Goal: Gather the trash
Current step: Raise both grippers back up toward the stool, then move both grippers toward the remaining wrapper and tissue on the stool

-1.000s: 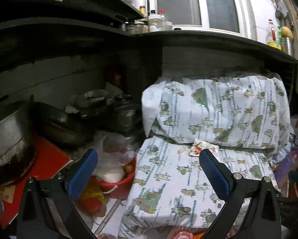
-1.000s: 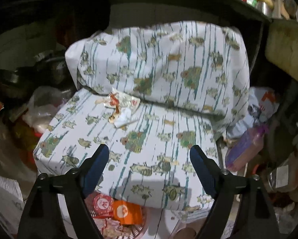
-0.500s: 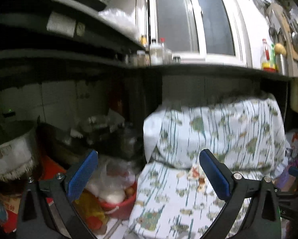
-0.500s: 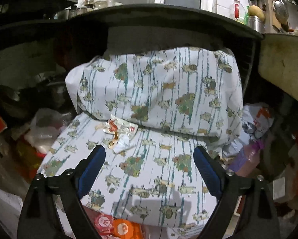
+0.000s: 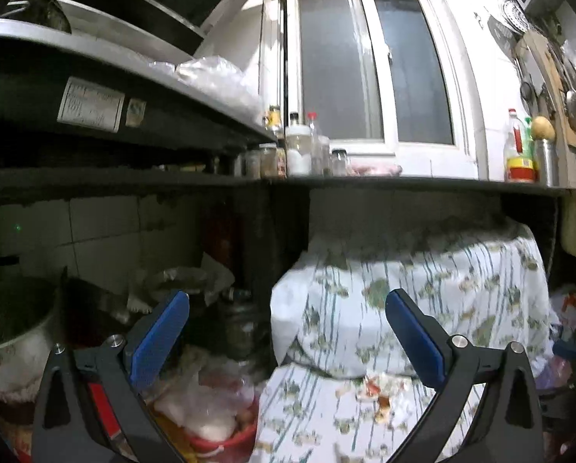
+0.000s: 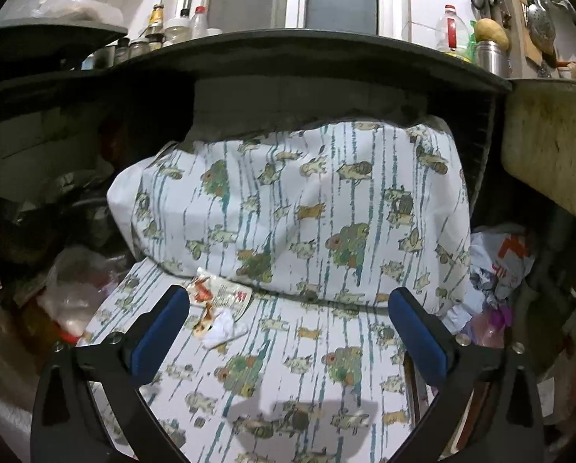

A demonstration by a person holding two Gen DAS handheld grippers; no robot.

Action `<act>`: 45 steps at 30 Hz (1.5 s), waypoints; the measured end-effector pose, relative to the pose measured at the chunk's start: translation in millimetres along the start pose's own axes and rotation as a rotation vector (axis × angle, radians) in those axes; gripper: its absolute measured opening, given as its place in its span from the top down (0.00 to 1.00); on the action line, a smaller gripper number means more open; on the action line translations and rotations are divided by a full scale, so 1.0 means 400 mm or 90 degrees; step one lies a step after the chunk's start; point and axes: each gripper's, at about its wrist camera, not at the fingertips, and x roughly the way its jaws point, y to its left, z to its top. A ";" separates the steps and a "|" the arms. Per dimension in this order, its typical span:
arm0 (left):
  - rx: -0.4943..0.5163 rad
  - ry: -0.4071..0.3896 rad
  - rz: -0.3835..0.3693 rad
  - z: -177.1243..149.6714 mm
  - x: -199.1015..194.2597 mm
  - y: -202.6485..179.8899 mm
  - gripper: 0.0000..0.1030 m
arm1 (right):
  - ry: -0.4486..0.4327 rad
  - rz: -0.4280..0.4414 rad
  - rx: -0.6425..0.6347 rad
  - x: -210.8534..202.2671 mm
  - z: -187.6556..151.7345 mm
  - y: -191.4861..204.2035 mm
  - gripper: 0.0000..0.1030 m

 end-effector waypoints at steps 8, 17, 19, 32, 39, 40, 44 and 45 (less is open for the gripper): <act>-0.004 -0.020 0.001 0.037 0.100 -0.018 0.00 | 0.016 -0.018 0.010 0.070 0.028 -0.017 0.00; 0.044 0.014 0.038 -0.012 0.251 -0.032 0.00 | 0.024 -0.024 0.000 0.134 0.055 -0.003 0.00; 0.046 0.034 0.035 -0.022 0.284 -0.037 0.00 | 0.025 -0.033 -0.006 0.156 0.057 0.003 0.00; 0.075 0.179 -0.005 -0.091 0.448 -0.085 0.00 | 0.096 0.008 0.080 0.281 0.088 -0.035 0.01; 0.093 0.258 -0.002 -0.128 0.510 -0.122 0.00 | 0.124 0.023 0.125 0.335 0.089 -0.067 0.01; 0.085 0.263 -0.007 -0.131 0.518 -0.120 0.00 | 0.127 0.025 0.125 0.346 0.091 -0.066 0.01; 0.021 0.301 -0.027 -0.144 0.560 -0.092 0.00 | 0.148 0.019 0.108 0.393 0.091 -0.052 0.01; -0.008 0.326 -0.040 -0.150 0.577 -0.080 0.00 | 0.155 0.022 0.107 0.402 0.092 -0.048 0.01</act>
